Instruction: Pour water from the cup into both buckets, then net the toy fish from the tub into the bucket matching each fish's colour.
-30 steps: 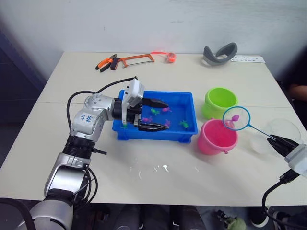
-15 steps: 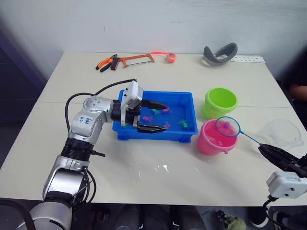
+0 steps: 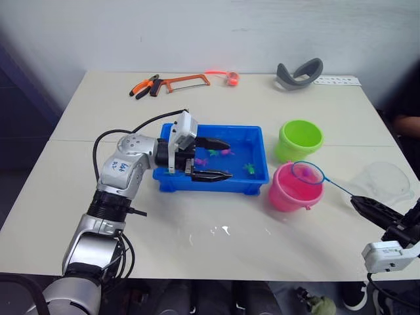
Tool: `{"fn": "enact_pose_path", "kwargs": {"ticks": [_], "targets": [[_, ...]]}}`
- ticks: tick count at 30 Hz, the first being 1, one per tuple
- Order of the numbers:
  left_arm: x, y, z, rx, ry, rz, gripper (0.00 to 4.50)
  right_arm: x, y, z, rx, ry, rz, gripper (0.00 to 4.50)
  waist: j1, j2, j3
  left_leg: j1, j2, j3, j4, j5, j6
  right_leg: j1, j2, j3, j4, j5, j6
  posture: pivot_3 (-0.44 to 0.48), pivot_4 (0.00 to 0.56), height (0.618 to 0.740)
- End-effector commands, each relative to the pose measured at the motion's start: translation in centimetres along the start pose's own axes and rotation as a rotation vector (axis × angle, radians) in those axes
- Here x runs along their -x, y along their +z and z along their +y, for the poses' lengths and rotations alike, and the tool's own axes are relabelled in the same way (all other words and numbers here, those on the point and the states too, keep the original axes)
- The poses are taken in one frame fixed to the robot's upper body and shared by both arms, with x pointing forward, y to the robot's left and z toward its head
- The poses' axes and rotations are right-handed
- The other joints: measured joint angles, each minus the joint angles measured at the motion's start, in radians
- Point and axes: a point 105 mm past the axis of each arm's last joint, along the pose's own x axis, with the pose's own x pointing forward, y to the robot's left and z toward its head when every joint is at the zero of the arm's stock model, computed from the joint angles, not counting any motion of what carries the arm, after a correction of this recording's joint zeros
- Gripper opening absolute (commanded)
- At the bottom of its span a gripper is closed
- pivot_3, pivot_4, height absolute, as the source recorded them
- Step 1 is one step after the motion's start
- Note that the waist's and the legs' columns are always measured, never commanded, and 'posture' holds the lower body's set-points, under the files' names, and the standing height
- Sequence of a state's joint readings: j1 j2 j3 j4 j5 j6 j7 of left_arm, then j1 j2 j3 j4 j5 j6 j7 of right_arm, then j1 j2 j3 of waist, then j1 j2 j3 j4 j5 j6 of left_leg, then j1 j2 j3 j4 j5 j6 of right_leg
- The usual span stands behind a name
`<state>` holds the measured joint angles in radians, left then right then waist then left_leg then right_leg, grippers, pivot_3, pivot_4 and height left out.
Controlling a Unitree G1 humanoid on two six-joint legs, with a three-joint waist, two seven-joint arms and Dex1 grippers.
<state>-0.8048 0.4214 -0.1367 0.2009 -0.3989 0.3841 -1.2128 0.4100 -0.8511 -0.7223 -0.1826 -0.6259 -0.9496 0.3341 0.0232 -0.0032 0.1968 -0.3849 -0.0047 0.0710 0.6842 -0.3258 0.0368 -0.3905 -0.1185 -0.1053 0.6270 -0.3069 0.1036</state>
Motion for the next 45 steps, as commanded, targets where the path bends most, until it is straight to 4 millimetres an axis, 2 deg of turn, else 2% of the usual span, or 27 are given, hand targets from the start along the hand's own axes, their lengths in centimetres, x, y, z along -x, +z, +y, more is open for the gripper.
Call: {"fn": "enact_pose_path", "kwargs": {"ticks": [1, 4, 10, 17, 20, 22, 24, 26, 30, 36, 45], "targets": [[0.0, 0.9, -0.3, -0.034, 0.004, -0.038, 4.44, 0.4, 0.0, 0.3, 0.036, 0.015, 0.0, 0.0, 0.0, 0.0, 0.0, 0.0, 0.0, 0.0, 0.0, 0.0, 0.0, 0.0, 0.0, 0.0, 0.0, 0.0, 0.0, 0.0, 0.15, 0.74], [-0.1, 0.9, -0.2, -0.032, 0.005, -0.045, 4.44, 0.6, 0.6, 0.8, 0.045, 0.017, -0.02, 0.0, 0.0, 0.0, 0.0, 0.0, 0.0, 0.0, 0.0, 0.0, 0.0, 0.0, 0.0, 0.0, 0.0, 0.0, 0.0, 0.0, 0.15, 0.74], [-0.1, 0.8, 0.0, -0.033, 0.016, -0.049, 4.44, 1.1, -0.6, -0.2, 0.019, -0.07, 0.046, 0.0, 0.0, 0.0, 0.0, 0.0, 0.0, 0.0, 0.0, 0.0, 0.0, 0.0, 0.0, 0.0, 0.0, 0.0, 0.0, 0.0, 0.15, 0.74], [1.7, 1.1, -0.2, -0.048, 0.033, -0.11, 4.44, 1.1, -0.3, -0.3, -0.565, -0.145, 0.019, 0.0, -0.001, 0.0, 0.0, 0.0, 0.001, 0.0, 0.0, 0.0, 0.0, 0.001, 0.0, -0.001, 0.0, 0.0, 0.0, 0.0, 0.15, 0.74], [4.3, 1.4, -0.2, -0.042, 0.088, -0.184, 4.44, 1.1, -0.5, -1.5, -0.895, -0.207, 0.001, 0.0, -0.006, 0.0, 0.0, 0.001, 0.001, 0.0, 0.0, 0.0, 0.0, 0.001, 0.0, 0.0, 0.0, 0.0, 0.0, 0.0, 0.15, 0.74], [6.2, 1.3, 0.0, -0.023, 0.163, -0.205, 4.44, 0.6, -0.5, -3.3, -1.077, -0.24, -0.055, 0.0, -0.011, 0.0, 0.0, 0.002, 0.002, -0.001, 0.0, 0.0, 0.0, 0.002, 0.0, 0.0, 0.0, 0.0, -0.001, 0.0, 0.15, 0.74], [8.3, 1.1, 0.2, 0.0, 0.253, -0.223, 4.44, -0.3, 0.1, -4.9, -1.243, -0.21, -0.141, 0.0, -0.017, 0.001, 0.0, 0.004, 0.003, -0.002, 0.0, 0.0, 0.0, 0.005, 0.0, -0.001, -0.001, 0.0, -0.001, 0.0, 0.15, 0.74], [9.9, 0.7, 0.2, 0.006, 0.32, -0.219, 4.44, -1.5, 0.8, -5.7, -1.389, -0.14, -0.214, 0.0, -0.021, 0.001, 0.001, 0.013, 0.003, -0.003, -0.001, -0.001, 0.001, 0.014, -0.007, -0.002, -0.003, 0.0, -0.002, 0.0, 0.15, 0.74], [12.0, -0.1, -0.3, 0.007, 0.425, -0.192, 4.44, -4.6, 1.5, -7.4, -1.586, -0.049, -0.303, 0.0, -0.02, 0.0, 0.001, 0.015, 0.001, -0.006, -0.001, -0.003, 0.002, 0.017, -0.011, -0.004, -0.007, 0.0, -0.002, 0.0, 0.15, 0.74], [13.9, -0.5, -0.9, 0.0, 0.524, -0.168, 4.44, -9.0, 2.9, -8.9, -1.646, 0.102, -0.339, 0.0, -0.007, 0.0, 0.001, 0.012, 0.0, -0.005, -0.001, -0.003, 0.002, 0.014, -0.012, -0.007, -0.006, 0.0, -0.002, 0.0, 0.15, 0.74], [16.4, -1.5, -1.3, -0.001, 0.633, -0.106, 4.44, -13.6, 4.9, -8.0, -1.598, 0.429, -0.21, 0.0, -0.003, 0.0, 0.001, 0.009, 0.0, -0.006, -0.001, -0.004, 0.003, 0.013, -0.013, -0.01, -0.008, 0.0, -0.002, 0.0, 0.15, 0.74]]}}
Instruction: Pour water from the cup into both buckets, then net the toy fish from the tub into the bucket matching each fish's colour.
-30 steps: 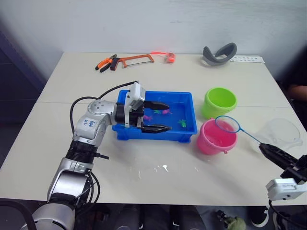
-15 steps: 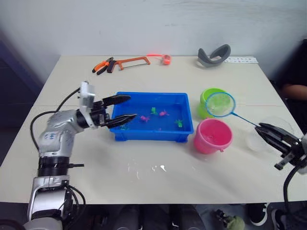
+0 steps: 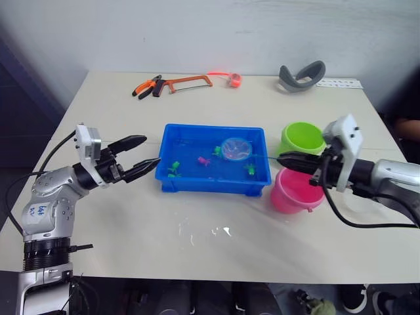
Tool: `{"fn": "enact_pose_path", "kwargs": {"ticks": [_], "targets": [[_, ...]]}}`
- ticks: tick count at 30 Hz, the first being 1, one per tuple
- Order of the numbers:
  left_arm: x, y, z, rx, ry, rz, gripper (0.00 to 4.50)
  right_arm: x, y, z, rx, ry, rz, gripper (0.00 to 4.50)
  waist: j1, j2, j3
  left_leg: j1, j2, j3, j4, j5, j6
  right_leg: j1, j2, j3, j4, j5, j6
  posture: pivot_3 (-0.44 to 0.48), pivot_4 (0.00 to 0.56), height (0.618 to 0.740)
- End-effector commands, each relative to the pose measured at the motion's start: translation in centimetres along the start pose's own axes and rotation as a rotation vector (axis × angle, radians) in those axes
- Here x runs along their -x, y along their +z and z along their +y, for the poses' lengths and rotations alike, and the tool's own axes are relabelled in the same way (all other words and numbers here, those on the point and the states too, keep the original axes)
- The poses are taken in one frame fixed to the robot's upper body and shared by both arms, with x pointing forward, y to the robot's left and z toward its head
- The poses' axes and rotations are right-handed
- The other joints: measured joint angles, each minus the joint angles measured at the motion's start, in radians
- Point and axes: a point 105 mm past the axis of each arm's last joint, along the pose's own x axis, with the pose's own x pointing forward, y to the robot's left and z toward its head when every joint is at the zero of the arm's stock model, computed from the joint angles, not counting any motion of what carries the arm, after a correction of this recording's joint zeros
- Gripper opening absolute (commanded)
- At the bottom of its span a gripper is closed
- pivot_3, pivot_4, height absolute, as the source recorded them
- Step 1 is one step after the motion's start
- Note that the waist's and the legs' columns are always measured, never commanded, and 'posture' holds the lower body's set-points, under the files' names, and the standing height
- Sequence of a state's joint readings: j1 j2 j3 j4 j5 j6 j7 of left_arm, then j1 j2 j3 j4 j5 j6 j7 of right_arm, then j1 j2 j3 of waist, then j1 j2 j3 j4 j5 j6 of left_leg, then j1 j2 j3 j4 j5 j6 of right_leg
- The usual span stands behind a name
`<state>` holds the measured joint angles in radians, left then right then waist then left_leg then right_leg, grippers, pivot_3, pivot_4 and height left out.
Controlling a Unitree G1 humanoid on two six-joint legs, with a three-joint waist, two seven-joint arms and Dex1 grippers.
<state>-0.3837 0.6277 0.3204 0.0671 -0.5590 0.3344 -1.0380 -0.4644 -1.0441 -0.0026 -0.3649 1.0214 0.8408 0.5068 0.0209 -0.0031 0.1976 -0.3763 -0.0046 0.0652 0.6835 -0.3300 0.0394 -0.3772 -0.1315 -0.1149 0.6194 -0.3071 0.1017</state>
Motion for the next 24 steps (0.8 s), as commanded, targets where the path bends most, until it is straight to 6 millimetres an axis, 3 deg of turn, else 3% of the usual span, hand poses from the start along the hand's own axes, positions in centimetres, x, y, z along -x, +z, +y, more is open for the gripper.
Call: {"fn": "enact_pose_path", "kwargs": {"ticks": [1, 7, 16, 24], "targets": [[0.9, 0.8, 0.4, -0.054, 0.017, 0.008, 4.44, -1.0, -0.2, 0.1, 0.013, 0.025, 0.1, 0.0, -0.002, 0.0, 0.0, 0.0, 0.0, 0.0, 0.0, 0.0, 0.0, 0.0, 0.0, 0.0, 0.0, 0.0, 0.0, 0.0, 0.15, 0.74], [0.3, 0.7, -0.3, -0.061, -0.045, 0.044, 4.44, -2.6, -1.1, 0.0, -0.035, 0.036, 0.227, 0.0, 0.0, 0.0, 0.0, -0.001, 0.0, 0.0, 0.0, 0.0, 0.0, -0.001, 0.0, -0.001, 0.0, 0.0, 0.0, 0.0, 0.15, 0.74], [-0.1, 1.2, 0.0, -0.092, -0.086, 0.069, 4.44, -4.6, -1.9, -1.6, -0.092, -0.038, 0.334, 0.0, -0.008, 0.0, 0.0, -0.002, 0.0, 0.001, 0.0, 0.0, 0.0, -0.002, 0.0, -0.001, 0.001, 0.0, 0.0, 0.0, 0.15, 0.74], [-0.1, 1.3, 0.0, -0.099, -0.083, 0.064, 4.44, -5.7, -1.7, -3.1, -0.086, -0.12, 0.232, 0.0, -0.022, 0.0, 0.0, -0.014, -0.001, 0.003, 0.001, 0.001, -0.001, -0.017, 0.001, -0.002, 0.006, 0.0, 0.0, 0.0, 0.15, 0.74]]}}
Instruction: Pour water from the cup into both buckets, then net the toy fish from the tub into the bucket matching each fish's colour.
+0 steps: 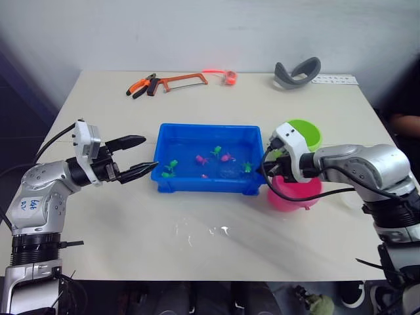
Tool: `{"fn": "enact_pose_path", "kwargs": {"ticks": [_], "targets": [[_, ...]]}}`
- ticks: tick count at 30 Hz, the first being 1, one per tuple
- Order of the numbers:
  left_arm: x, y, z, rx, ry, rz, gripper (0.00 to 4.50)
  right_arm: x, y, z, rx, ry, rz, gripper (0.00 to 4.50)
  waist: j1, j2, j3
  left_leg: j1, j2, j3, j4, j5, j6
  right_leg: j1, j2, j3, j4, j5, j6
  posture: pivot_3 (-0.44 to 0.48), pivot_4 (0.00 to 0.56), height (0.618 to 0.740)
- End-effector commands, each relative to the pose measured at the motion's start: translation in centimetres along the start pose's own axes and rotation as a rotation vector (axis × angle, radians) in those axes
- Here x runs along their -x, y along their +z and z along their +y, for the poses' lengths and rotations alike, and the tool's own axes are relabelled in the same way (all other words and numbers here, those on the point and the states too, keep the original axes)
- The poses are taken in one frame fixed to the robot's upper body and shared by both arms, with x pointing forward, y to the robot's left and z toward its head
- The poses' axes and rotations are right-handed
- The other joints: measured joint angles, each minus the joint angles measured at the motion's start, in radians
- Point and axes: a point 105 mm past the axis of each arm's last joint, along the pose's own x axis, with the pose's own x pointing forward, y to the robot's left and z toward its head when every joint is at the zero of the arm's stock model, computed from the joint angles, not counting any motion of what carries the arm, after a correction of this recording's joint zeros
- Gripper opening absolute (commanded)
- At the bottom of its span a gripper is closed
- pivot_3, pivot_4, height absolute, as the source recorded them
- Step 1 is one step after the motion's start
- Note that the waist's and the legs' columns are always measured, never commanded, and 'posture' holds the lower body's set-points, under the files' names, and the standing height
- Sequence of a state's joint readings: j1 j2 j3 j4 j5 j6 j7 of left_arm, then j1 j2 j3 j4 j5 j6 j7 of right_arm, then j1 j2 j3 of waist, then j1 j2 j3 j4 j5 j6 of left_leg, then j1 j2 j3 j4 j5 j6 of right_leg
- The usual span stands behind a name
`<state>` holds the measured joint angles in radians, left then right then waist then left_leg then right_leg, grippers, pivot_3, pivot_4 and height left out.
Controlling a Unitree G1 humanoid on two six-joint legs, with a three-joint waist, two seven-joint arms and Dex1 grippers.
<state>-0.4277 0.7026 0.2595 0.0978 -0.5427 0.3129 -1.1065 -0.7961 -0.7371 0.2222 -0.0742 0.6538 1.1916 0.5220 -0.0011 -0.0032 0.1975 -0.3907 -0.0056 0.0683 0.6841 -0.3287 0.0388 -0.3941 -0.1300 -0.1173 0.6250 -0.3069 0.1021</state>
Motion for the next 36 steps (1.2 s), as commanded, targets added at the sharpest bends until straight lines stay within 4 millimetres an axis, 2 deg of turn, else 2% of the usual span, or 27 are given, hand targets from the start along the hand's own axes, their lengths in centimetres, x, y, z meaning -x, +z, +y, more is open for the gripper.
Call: {"fn": "enact_pose_path", "kwargs": {"ticks": [1, 8, 12, 18, 22, 26, 32, 36], "targets": [[0.3, 0.8, 0.2, -0.041, 0.009, -0.009, 4.44, 0.9, 0.9, -1.0, 0.029, -0.057, -0.077, 0.0, 0.0, 0.0, 0.0, 0.0, 0.0, 0.0, 0.0, 0.0, 0.0, 0.0, 0.0, -0.002, 0.0, 0.0, 0.0, 0.0, 0.15, 0.74], [0.2, 0.7, 0.3, -0.039, 0.009, -0.009, 4.44, 1.9, 0.9, -0.7, 0.063, -0.054, -0.19, 0.0, 0.0, 0.0, 0.0, 0.0, 0.0, 0.001, 0.0, 0.0, 0.001, 0.0, 0.0, -0.005, 0.0, 0.0, 0.001, 0.0, 0.15, 0.74], [-0.1, 0.5, 0.5, -0.032, 0.007, -0.013, 4.44, 2.9, 1.0, 0.3, 0.053, 0.008, -0.278, 0.0, 0.001, 0.0, 0.0, 0.0, 0.0, 0.001, 0.0, 0.001, 0.0, 0.0, 0.0, -0.005, 0.0, 0.0, 0.0, 0.0, 0.15, 0.74], [-0.6, 0.3, 0.8, -0.026, -0.004, -0.02, 4.44, 3.4, 0.3, 0.5, 0.037, 0.019, -0.306, 0.0, 0.001, 0.0, 0.0, 0.0, 0.0, 0.001, 0.0, 0.001, 0.0, 0.0, 0.001, -0.005, 0.0, 0.0, 0.0, 0.0, 0.15, 0.74], [-0.8, 0.3, 0.9, -0.027, -0.014, -0.024, 4.44, 4.3, 0.8, 1.3, 0.057, 0.054, -0.368, 0.0, 0.001, 0.0, 0.0, 0.0, 0.0, 0.001, 0.0, 0.001, 0.0, 0.0, 0.001, -0.005, 0.0, 0.0, 0.001, 0.0, 0.15, 0.74], [-1.3, 0.4, 0.7, -0.024, -0.039, -0.031, 4.44, 6.5, 2.0, 2.3, 0.14, 0.071, -0.478, 0.0, 0.003, 0.0, 0.0, 0.0, 0.0, 0.001, 0.0, 0.001, 0.0, 0.0, 0.001, -0.005, 0.0, 0.0, 0.001, 0.0, 0.15, 0.74], [-2.5, 0.6, 0.2, -0.018, -0.098, -0.043, 4.44, 9.8, 2.3, 2.6, 0.224, 0.017, -0.563, 0.0, 0.011, 0.0, 0.0, 0.001, -0.001, 0.0, 0.0, 0.001, 0.001, 0.001, 0.001, -0.005, 0.0, 0.0, 0.001, 0.0, 0.15, 0.74], [-4.3, 0.8, -0.5, -0.008, -0.177, -0.064, 4.44, 13.9, 1.3, 1.8, 0.23, -0.11, -0.582, 0.0, 0.023, 0.0, 0.0, 0.001, -0.001, 0.0, 0.0, 0.001, 0.001, 0.001, 0.002, -0.005, 0.0, 0.0, 0.001, 0.0, 0.15, 0.74]]}}
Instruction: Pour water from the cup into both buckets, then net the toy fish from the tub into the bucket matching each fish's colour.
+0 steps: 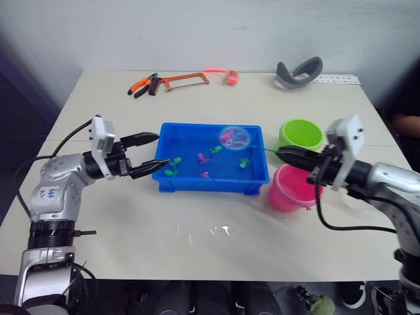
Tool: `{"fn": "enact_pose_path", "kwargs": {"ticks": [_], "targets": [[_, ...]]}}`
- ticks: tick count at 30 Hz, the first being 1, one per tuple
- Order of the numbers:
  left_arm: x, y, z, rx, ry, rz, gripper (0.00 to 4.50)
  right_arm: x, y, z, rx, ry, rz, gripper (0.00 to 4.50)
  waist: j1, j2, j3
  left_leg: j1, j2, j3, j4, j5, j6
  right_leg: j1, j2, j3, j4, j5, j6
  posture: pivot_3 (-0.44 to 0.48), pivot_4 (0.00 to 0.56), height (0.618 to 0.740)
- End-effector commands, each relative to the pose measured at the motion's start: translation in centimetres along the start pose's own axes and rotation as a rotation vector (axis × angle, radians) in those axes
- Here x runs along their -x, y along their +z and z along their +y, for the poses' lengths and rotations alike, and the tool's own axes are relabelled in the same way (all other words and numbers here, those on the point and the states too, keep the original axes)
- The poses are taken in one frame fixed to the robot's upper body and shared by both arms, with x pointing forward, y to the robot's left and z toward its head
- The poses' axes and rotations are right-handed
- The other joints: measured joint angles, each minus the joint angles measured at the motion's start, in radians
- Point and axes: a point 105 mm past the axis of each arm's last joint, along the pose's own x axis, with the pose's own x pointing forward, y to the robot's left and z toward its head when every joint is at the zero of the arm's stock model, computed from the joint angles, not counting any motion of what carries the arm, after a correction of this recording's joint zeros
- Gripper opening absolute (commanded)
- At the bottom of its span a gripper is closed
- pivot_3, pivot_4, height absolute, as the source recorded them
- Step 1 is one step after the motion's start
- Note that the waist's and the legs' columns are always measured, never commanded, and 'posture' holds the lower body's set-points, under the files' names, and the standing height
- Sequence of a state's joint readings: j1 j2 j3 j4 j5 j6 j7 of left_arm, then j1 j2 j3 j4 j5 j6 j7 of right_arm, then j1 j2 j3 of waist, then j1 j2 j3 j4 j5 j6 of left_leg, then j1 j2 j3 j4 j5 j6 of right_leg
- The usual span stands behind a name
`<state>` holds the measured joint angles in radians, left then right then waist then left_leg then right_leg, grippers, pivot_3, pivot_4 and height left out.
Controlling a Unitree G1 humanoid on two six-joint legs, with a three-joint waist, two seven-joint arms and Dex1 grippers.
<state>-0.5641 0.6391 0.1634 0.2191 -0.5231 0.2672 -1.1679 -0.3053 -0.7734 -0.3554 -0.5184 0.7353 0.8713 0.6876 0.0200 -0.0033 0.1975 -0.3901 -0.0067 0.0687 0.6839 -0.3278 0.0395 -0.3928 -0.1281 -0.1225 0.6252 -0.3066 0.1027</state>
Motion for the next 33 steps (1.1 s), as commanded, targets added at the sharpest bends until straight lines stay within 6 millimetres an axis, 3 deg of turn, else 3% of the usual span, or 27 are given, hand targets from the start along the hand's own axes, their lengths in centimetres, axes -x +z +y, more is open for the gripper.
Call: {"fn": "enact_pose_path", "kwargs": {"ticks": [1, 8, 10, 19, 25, 33], "targets": [[-1.6, 0.6, -0.5, -0.013, -0.076, -0.023, 4.44, 3.8, 2.3, -0.2, 0.079, -0.091, -0.051, 0.0, 0.003, 0.0, 0.0, 0.0, 0.0, 0.0, 0.0, 0.0, 0.0, 0.0, 0.0, 0.0, 0.0, 0.0, 0.0, 0.0, 0.15, 0.74], [-4.3, 0.8, -1.5, -0.002, -0.199, -0.051, 4.44, 9.0, 0.6, -0.1, 0.119, -0.231, 0.064, 0.0, 0.009, 0.0, 0.0, 0.0, 0.0, 0.0, 0.0, 0.0, 0.0, 0.001, 0.001, 0.0, 0.0, 0.0, 0.0, 0.0, 0.15, 0.74], [-5.3, 0.8, -2.1, 0.004, -0.256, -0.057, 4.44, 10.5, -0.9, -0.1, 0.146, -0.288, 0.133, 0.0, 0.01, 0.0, 0.0, 0.0, 0.0, -0.001, 0.0, 0.0, 0.001, 0.001, 0.001, 0.0, 0.0, 0.0, 0.0, 0.0, 0.15, 0.74], [-7.4, 0.5, -3.8, 0.02, -0.393, -0.061, 4.44, 14.0, -4.5, 0.4, 0.251, -0.41, 0.312, 0.0, 0.008, -0.001, -0.001, 0.003, 0.0, 0.0, -0.001, 0.001, 0.001, 0.002, 0.003, 0.004, 0.0, 0.0, 0.001, 0.0, 0.15, 0.74], [-7.7, 0.2, -4.1, 0.036, -0.418, -0.062, 4.44, 14.6, -5.9, 1.1, 0.524, -0.378, 0.413, 0.0, 0.007, -0.001, -0.001, 0.003, -0.001, 0.001, 0.0, 0.001, 0.001, 0.003, 0.004, 0.009, 0.0, 0.001, 0.002, 0.0, 0.15, 0.74], [-7.8, -0.2, -4.2, 0.051, -0.418, -0.07, 4.44, 14.0, -5.3, 0.8, 0.974, -0.39, 0.419, 0.0, 0.006, -0.001, -0.001, 0.004, -0.001, 0.002, 0.0, 0.001, 0.001, 0.002, 0.005, 0.014, 0.0, 0.001, 0.002, 0.0, 0.15, 0.74]]}}
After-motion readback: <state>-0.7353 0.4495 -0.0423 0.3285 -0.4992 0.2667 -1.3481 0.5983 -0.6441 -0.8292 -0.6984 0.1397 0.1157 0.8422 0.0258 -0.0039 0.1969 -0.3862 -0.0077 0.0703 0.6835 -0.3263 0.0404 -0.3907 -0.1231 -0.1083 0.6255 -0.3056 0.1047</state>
